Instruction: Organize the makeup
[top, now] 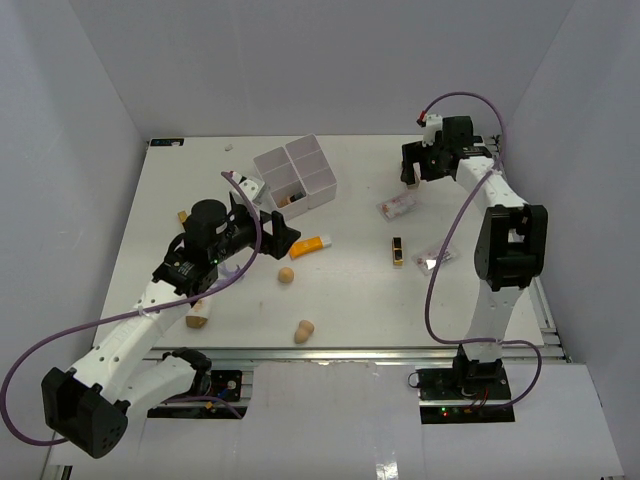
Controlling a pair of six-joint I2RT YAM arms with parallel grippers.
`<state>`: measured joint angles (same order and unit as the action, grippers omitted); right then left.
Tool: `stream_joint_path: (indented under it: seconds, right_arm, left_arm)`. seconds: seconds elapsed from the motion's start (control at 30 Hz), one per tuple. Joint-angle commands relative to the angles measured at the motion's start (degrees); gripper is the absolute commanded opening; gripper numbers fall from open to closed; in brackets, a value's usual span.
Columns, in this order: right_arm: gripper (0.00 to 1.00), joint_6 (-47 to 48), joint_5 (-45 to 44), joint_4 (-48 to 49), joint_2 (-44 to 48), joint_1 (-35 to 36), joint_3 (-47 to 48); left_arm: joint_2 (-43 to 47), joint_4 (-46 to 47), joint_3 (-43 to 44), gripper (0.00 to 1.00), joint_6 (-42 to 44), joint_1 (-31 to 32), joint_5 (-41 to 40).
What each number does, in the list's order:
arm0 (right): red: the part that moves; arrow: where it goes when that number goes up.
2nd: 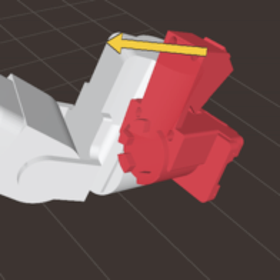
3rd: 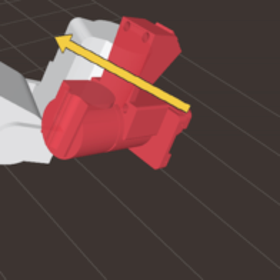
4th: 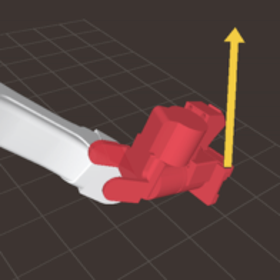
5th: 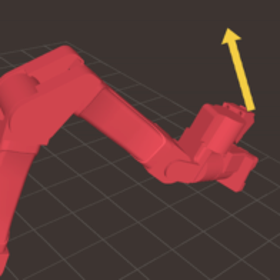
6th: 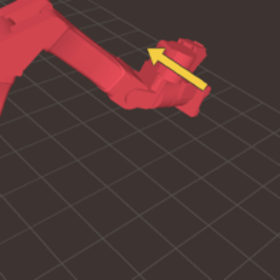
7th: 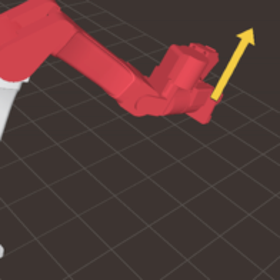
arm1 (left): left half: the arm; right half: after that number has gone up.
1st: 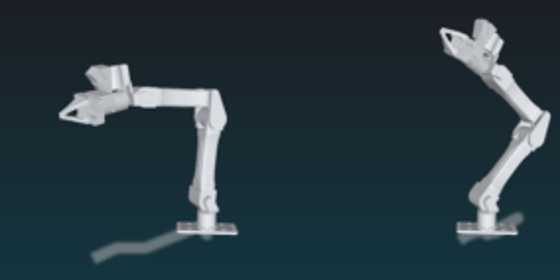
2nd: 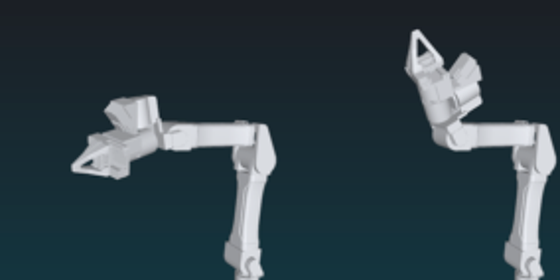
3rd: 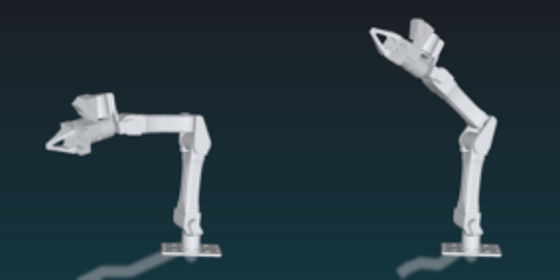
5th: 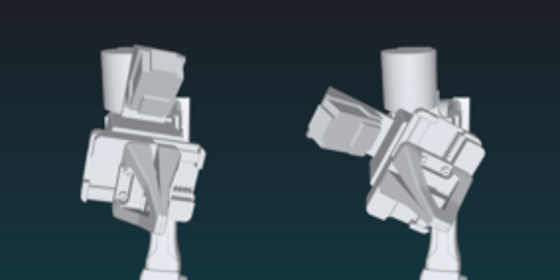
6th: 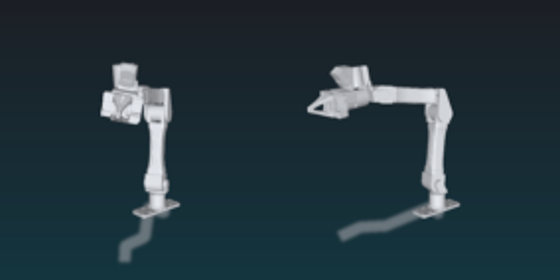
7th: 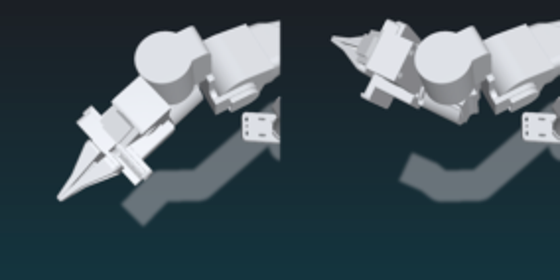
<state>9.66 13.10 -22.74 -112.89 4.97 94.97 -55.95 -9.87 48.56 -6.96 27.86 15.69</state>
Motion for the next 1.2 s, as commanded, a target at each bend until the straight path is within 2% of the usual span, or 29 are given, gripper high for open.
stream_joint_path:
  seconds: [0.0, 0.23, 0.5, 0.57, 0.67, 0.93, 1.13, 1.17]
  right_arm:
    - [0.90, -0.86, -4.48, -3.82, -7.34, 0.35, 10.72]
    - [0.93, 0.05, -5.75, -6.09, -18.37, 0.87, 23.04]
    - [1.00, 0.14, -8.40, -5.33, -23.46, 1.18, 26.77]
    - [0.91, 0.02, -8.62, -5.12, -24.23, 1.18, 27.20]
    - [0.82, 0.10, -9.42, -4.72, -25.43, 1.18, 27.74]
    - [0.65, -0.06, -9.86, -4.61, -26.98, 1.18, 27.86]
    - [0.46, 0.25, -9.42, -4.02, -26.62, 1.18, 26.54]
    - [0.45, 0.28, -9.40, -3.84, -26.52, 1.18, 26.49]
  left_arm:
    - [1.94, 0.38, 0.22, 0.98, -0.42, -0.70, -0.13]
    - [1.52, 0.36, 0.29, 0.98, -0.44, -1.53, 0.30]
    - [1.11, 0.34, 0.14, 0.98, -0.51, -2.11, 0.39]
    - [0.93, 0.29, 0.14, 0.98, -0.42, -2.11, 0.30]
    - [0.84, 0.20, 0.09, 0.98, -0.46, -2.19, -0.01]
    - [0.44, 0.34, 0.05, 0.98, -0.51, -2.44, -0.14]
    - [0.07, 0.87, -0.29, 0.98, -1.01, -2.71, 1.33]
    - [0.05, 0.97, -0.30, 0.98, -1.04, -2.79, 1.79]
